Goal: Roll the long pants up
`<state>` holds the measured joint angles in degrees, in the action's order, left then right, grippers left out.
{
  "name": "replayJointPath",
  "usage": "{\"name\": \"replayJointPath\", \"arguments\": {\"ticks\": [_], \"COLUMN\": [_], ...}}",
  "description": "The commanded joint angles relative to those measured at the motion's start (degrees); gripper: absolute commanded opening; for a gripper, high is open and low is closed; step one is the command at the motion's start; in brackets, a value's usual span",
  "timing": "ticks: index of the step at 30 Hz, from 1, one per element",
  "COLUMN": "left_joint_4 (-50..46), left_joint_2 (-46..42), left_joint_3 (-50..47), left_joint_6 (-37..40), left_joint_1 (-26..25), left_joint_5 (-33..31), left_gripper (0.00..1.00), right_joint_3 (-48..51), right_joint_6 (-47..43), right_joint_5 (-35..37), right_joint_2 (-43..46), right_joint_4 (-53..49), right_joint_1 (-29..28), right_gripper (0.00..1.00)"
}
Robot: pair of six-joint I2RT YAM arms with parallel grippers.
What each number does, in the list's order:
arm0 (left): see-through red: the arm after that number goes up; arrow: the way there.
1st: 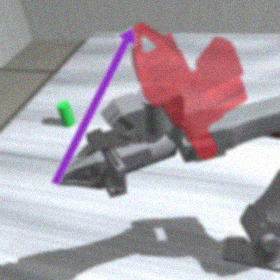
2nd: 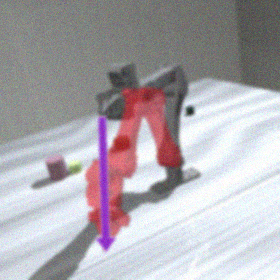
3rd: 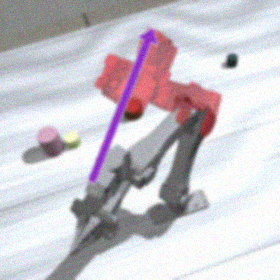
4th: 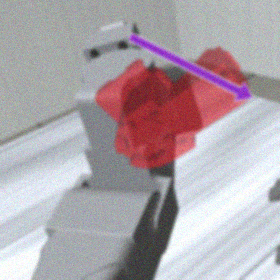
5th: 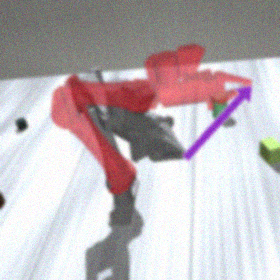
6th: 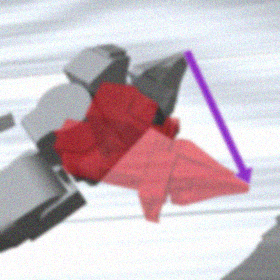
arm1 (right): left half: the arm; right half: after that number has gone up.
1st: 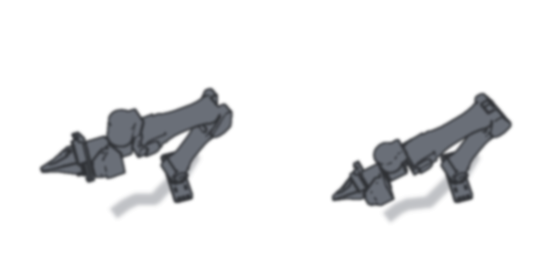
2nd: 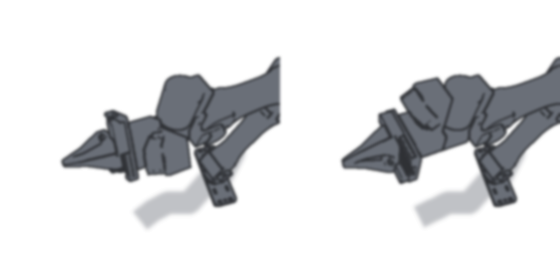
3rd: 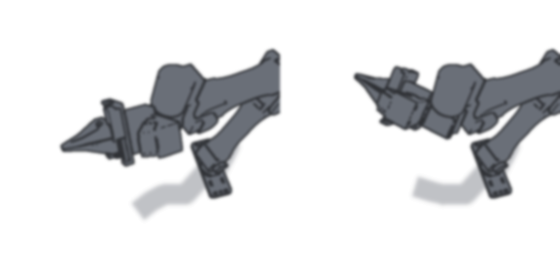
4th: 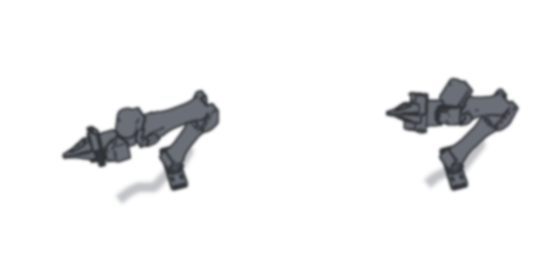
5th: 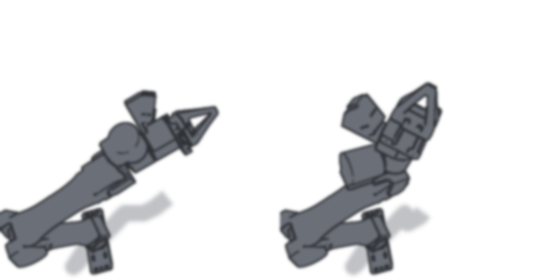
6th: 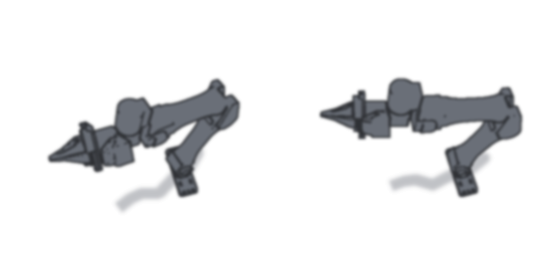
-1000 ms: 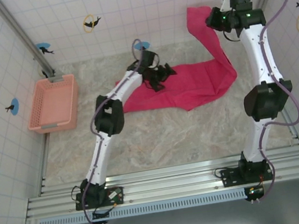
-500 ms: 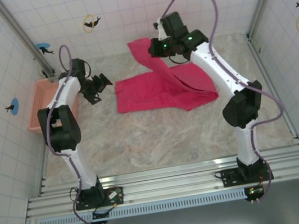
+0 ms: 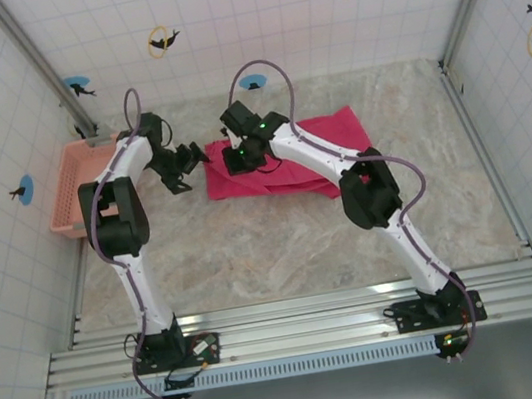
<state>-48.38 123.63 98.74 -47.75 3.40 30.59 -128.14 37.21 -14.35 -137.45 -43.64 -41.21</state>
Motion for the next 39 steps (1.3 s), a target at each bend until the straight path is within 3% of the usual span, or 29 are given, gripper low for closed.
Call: {"name": "replayJointPath", "arguments": {"ticks": [1, 8, 15, 23, 31, 39], "left_joint_4": [-0.59, -3.88, -6.54, -1.01, 8.64, 12.75], "left_joint_2": [0.57, -1.09, -7.24, -10.01, -11.38, -9.4], "left_joint_3": [0.39, 0.14, -5.36, -15.44, -16.96, -13.45], "left_joint_6": [0.84, 1.69, 3.32, 0.95, -5.51, -7.32], "left_joint_1": [0.43, 1.12, 1.65, 2.65, 2.65, 1.44], "left_joint_5": [2.1, 0.23, -6.86, -5.24, -0.97, 1.17], "left_gripper": [0.97, 0.97, 0.97, 0.97, 0.98, 0.97], "right_joint_3": [-3.26, -3.7, -1.43, 3.46, 3.99, 4.75], "right_joint_6": [-2.71, -7.31, -9.05, -12.18, -13.02, -12.51], "right_joint_5": [0.96, -1.61, -5.84, -7.68, -8.15, -9.2], "right_joint_2": [-0.33, -2.69, -4.13, -2.59, -2.57, -2.55], "right_joint_4": [-2.96, -9.98, -11.92, -13.45, -13.51, -12.26], "right_joint_1": [0.08, -1.17, -2.02, -2.81, -2.73, -2.23], "right_gripper": [0.0, 0.0, 0.0, 0.02, 0.01, 0.01]}}
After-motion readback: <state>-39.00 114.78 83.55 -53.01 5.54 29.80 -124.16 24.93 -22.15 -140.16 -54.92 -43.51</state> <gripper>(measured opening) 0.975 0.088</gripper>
